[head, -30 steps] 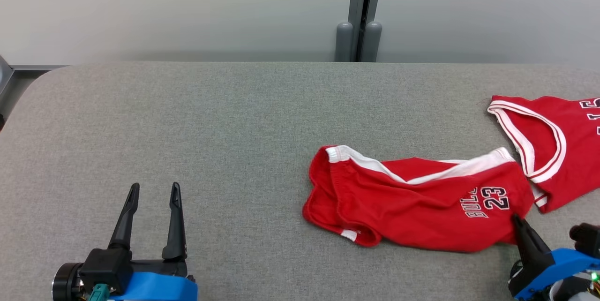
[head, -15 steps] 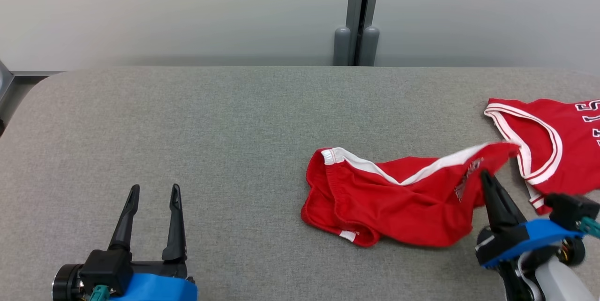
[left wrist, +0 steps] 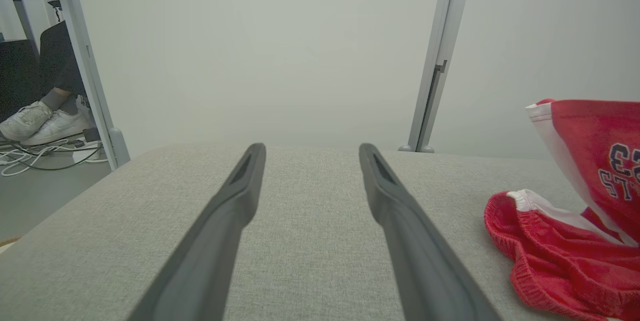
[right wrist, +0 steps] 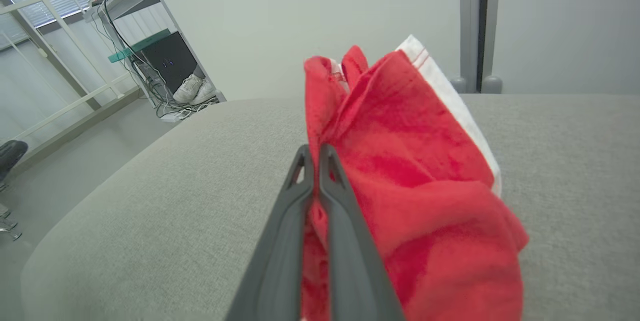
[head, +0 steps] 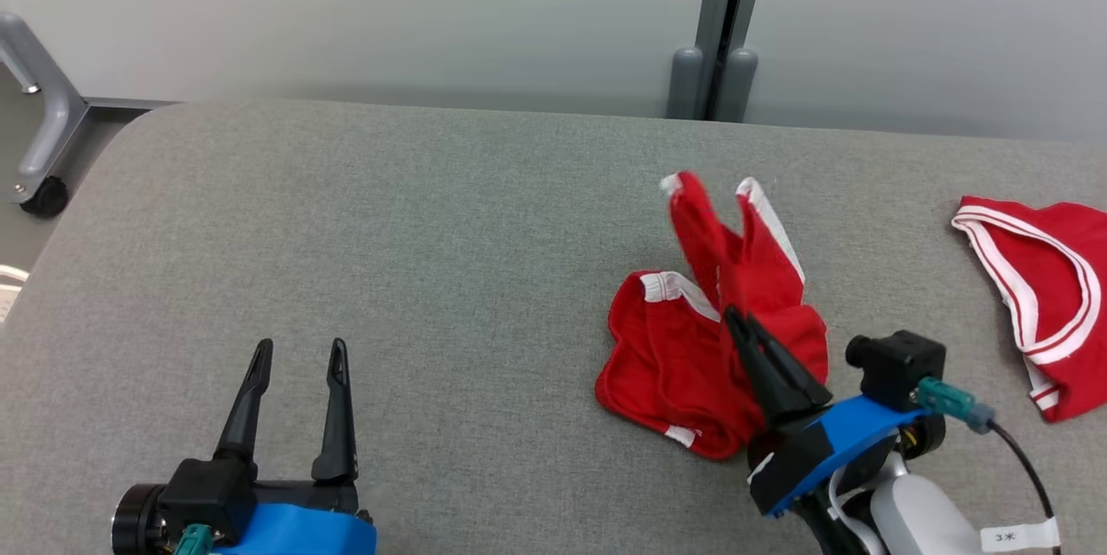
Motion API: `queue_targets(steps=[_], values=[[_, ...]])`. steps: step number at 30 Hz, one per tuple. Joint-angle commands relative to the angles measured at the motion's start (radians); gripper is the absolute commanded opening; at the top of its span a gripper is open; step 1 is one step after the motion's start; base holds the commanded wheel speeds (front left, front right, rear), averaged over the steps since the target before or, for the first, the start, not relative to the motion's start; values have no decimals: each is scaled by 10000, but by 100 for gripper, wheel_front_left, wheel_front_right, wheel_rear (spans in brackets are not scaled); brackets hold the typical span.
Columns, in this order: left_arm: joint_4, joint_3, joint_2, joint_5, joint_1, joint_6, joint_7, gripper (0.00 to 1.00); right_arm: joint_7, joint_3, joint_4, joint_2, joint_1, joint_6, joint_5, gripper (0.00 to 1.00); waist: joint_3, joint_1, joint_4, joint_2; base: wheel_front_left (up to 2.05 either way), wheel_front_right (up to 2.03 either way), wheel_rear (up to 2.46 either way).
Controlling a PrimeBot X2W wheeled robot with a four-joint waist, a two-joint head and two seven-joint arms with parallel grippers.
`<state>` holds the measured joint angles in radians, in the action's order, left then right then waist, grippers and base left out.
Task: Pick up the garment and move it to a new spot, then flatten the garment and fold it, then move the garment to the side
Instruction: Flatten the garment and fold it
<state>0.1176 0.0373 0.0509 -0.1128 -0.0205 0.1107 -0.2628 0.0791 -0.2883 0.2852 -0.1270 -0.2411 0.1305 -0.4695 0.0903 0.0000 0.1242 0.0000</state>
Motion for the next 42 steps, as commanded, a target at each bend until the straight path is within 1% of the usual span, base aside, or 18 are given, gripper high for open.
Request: queue_targets(steps=[1,8,12,13,14,18,21,26,29,31,35,42], values=[[-16,-37,-7,-28,74,-27,-22,100,-26,-53,20,55,122,6,38,0,38,0,53,0,0,0,0],[3,138,-7,-176,138,-100,-22,100,297,-696,891,399,225,6,351,0,150,0,266,0,0,0,0],[19,214,-9,-214,178,-136,-22,100,606,-1062,1575,591,70,6,277,0,200,0,270,0,0,0,0],[31,240,-9,-230,195,-138,-22,100,843,-1190,1661,641,-30,6,345,39,204,0,261,0,0,0,0],[48,268,-9,-243,207,-134,-22,100,949,-1392,1790,681,-69,6,420,100,199,0,254,0,0,0,0],[87,373,-9,-247,234,-176,-22,100,1347,-2052,2069,708,-137,5,622,100,163,0,203,0,0,0,0],[105,405,-9,-225,194,-196,-22,100,1623,-2118,1915,592,-119,5,760,100,97,0,130,0,0,0,0],[90,343,-9,-170,-3,-187,-22,100,1822,-1283,1056,16,475,6,1057,100,-97,0,-77,0,0,0,0],[72,345,-9,-127,-115,-159,-22,100,1854,-537,377,-370,898,6,1482,100,-195,0,-263,0,0,0,0],[58,314,-8,-79,-179,-156,-22,100,1859,22,-90,-494,1201,6,1725,100,-257,0,-402,0,0,0,0],[80,268,-8,5,-210,-150,-21,100,1864,1059,-827,-392,1803,5,2013,100,-361,0,-684,0,0,0,0],[188,166,-6,230,-394,-300,-22,100,1866,2338,-1849,182,2823,6,2394,100,-608,0,-1031,0,0,0,0]])
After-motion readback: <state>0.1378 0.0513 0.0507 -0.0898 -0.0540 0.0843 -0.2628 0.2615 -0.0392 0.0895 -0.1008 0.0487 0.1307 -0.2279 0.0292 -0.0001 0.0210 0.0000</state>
